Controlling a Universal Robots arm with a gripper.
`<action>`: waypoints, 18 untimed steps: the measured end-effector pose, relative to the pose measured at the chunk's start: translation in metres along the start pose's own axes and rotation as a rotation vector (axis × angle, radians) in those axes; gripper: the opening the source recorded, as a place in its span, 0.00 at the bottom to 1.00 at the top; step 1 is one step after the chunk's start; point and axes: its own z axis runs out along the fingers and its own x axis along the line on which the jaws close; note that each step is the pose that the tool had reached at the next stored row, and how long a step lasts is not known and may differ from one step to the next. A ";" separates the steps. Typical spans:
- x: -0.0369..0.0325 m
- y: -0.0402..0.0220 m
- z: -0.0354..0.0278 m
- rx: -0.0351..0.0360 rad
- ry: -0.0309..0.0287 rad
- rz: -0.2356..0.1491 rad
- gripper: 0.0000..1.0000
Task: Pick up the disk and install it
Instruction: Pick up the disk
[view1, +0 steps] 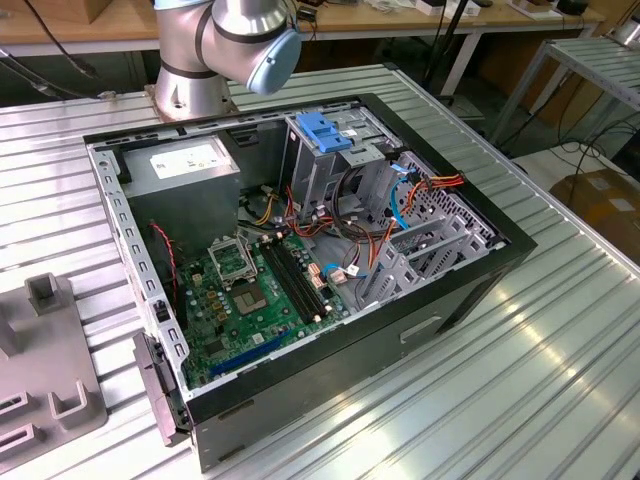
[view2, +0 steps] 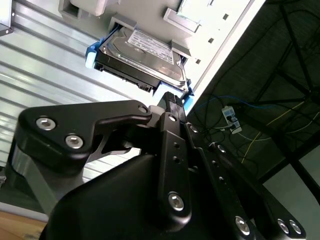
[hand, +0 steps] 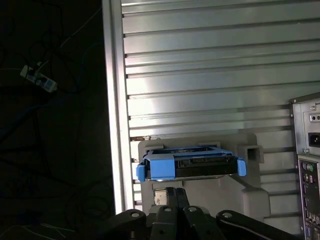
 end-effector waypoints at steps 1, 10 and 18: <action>0.0000 0.0000 0.0000 0.0000 0.0000 0.000 0.10; 0.0002 0.0000 0.0001 0.0002 0.0009 -0.022 0.10; 0.0002 0.0000 0.0000 0.0023 0.0073 -0.168 0.10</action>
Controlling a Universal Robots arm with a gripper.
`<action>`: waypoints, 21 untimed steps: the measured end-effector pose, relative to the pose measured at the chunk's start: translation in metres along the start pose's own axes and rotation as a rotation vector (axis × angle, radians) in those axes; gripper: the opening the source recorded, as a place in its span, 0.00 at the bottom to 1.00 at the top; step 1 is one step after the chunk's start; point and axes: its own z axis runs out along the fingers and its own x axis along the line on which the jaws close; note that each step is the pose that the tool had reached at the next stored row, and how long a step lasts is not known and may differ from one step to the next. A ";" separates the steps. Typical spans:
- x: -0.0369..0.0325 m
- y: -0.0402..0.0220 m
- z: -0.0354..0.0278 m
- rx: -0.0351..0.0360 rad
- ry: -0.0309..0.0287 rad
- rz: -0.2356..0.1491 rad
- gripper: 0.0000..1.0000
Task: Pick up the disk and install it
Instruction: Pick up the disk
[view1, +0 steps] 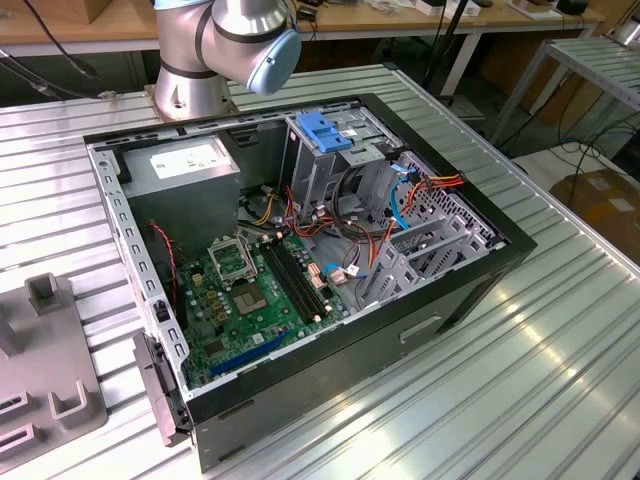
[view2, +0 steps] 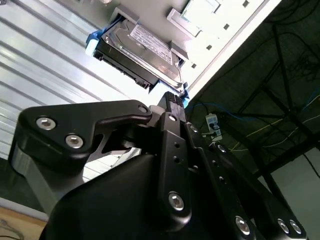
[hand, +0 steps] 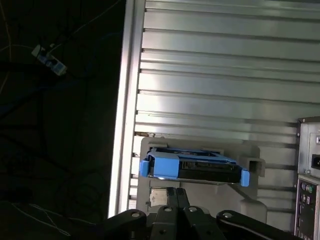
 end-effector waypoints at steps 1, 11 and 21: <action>0.0000 0.0000 0.0000 0.0002 0.0007 -0.016 0.10; 0.0000 0.0000 0.0000 0.0022 0.0072 -0.169 0.10; 0.0000 0.0000 0.0000 0.0047 0.0152 -0.353 0.10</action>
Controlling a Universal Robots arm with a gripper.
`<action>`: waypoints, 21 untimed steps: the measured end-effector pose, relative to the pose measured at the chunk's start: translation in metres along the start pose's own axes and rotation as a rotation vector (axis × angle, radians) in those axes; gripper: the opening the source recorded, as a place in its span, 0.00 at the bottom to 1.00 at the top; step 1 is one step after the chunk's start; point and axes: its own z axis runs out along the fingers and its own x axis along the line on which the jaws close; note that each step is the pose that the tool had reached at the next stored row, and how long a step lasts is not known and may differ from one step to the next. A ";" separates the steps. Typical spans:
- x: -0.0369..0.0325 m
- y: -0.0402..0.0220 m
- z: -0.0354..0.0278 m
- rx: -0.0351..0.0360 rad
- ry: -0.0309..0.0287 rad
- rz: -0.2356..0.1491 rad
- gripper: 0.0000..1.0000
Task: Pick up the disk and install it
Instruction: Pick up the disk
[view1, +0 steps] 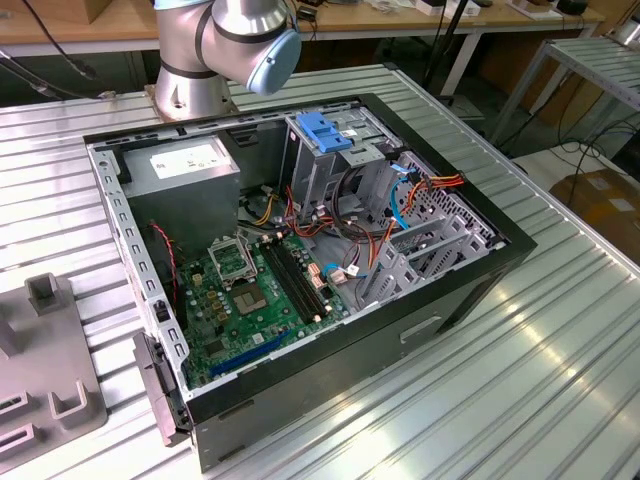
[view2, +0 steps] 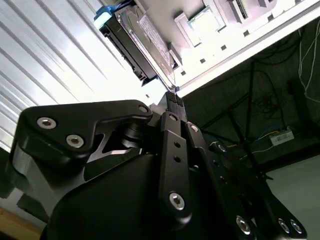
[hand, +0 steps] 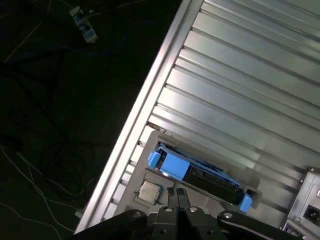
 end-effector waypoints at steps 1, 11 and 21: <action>0.0000 0.0000 0.0000 0.0002 0.0007 -0.015 0.10; 0.0000 0.0000 0.0000 0.0031 0.0099 -0.227 0.10; 0.0000 0.0000 0.0002 0.0053 0.0173 -0.398 0.10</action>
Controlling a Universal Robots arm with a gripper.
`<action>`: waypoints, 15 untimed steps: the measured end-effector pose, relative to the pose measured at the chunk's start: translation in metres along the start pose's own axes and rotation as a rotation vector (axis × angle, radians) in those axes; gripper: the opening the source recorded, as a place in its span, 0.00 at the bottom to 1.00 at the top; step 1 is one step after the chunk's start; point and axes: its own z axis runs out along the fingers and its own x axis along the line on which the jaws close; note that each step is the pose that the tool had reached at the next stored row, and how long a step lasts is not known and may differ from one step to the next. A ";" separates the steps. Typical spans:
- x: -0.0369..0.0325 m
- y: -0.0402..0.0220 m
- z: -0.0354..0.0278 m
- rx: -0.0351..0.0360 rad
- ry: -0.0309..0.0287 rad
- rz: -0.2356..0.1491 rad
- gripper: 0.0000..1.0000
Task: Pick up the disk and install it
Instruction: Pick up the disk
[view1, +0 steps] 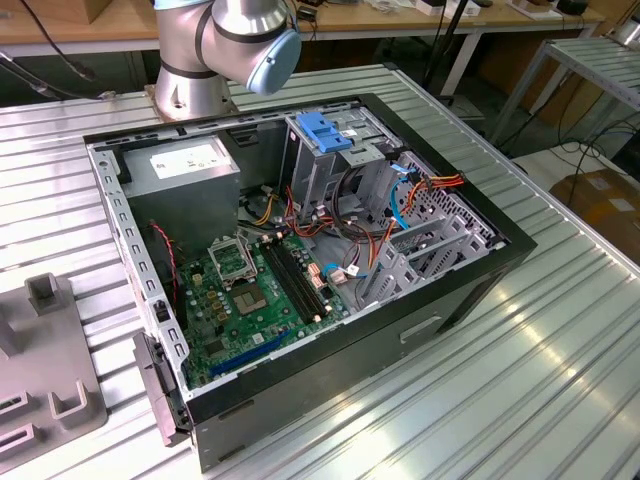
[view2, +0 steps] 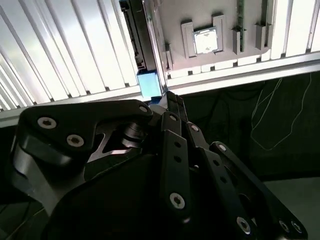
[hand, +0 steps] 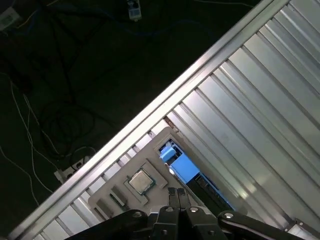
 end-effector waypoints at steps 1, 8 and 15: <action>0.0000 0.0000 0.0000 0.0003 0.0007 -0.017 0.10; 0.0000 0.0000 0.0002 0.0023 0.0069 -0.155 0.10; 0.0000 0.0000 0.0003 0.0043 0.0136 -0.311 0.10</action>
